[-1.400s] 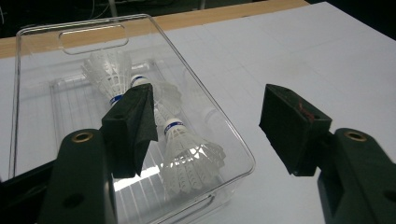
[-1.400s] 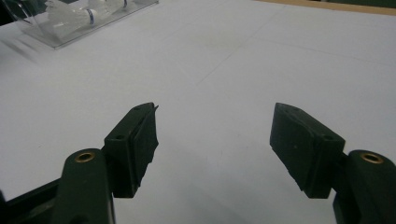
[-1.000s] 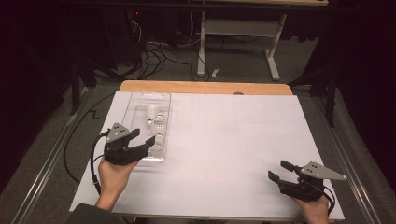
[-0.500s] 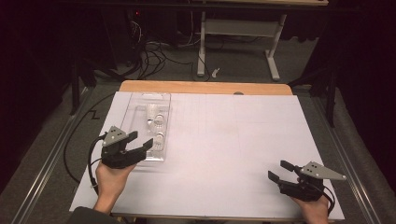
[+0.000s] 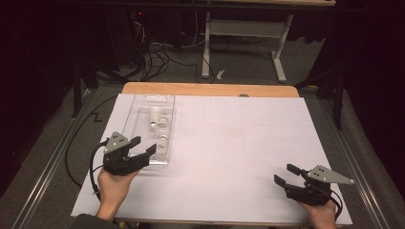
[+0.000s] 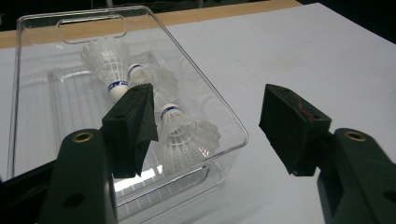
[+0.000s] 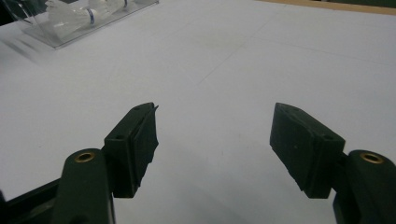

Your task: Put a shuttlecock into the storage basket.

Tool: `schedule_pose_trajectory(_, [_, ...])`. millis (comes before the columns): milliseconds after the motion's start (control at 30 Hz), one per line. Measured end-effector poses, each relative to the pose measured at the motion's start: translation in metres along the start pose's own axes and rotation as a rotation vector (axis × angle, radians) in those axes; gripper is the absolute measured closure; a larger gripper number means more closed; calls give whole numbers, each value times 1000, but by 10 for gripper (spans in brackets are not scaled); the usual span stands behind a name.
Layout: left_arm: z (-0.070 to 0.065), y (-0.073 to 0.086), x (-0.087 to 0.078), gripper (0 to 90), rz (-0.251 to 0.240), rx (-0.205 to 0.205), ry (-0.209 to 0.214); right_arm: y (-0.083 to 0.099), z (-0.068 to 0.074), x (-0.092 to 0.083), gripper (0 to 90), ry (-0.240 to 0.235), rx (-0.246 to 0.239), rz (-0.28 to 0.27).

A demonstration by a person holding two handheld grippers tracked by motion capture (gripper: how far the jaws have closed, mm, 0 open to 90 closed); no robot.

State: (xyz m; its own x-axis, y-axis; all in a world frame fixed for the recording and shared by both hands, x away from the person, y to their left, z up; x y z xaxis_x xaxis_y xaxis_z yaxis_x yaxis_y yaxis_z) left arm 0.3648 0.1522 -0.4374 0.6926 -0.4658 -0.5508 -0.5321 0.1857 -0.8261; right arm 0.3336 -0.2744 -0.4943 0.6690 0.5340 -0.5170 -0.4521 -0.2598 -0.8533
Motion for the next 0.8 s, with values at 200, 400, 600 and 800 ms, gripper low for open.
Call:
schedule_pose_trajectory(200, [1, 3, -2, 365, -5, -6, 2, 0, 0, 0, 323, 0, -1, 0])
schedule_pose_trajectory(400, [1, 5, -2, 365, -6, -9, 4, 0, 0, 0, 323, 0, -2, 1])
schedule_pose_trajectory(600, [-1, 7, -2, 365, -7, -8, 8, 0, 0, 0, 323, 0, -1, 0])
schedule_pose_trajectory(800, [-1, 10, -2, 365, -6, -9, 10, 0, 0, 0, 323, 0, -1, 0])
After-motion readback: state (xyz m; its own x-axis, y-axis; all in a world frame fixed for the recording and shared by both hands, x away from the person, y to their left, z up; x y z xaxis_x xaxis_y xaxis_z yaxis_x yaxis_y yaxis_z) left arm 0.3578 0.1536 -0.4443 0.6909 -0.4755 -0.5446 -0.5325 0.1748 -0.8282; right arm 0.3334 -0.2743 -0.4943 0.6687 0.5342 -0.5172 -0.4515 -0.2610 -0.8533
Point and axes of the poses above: each handheld gripper's, and its own axes: x roughly forward along the jaws, y roughly out of its underside, z roughly to its left, the point moved 10 cm from there along x, roughly forward along the jaws, and after that the axes turned 4 degrees about z, right-handed, at the moved point
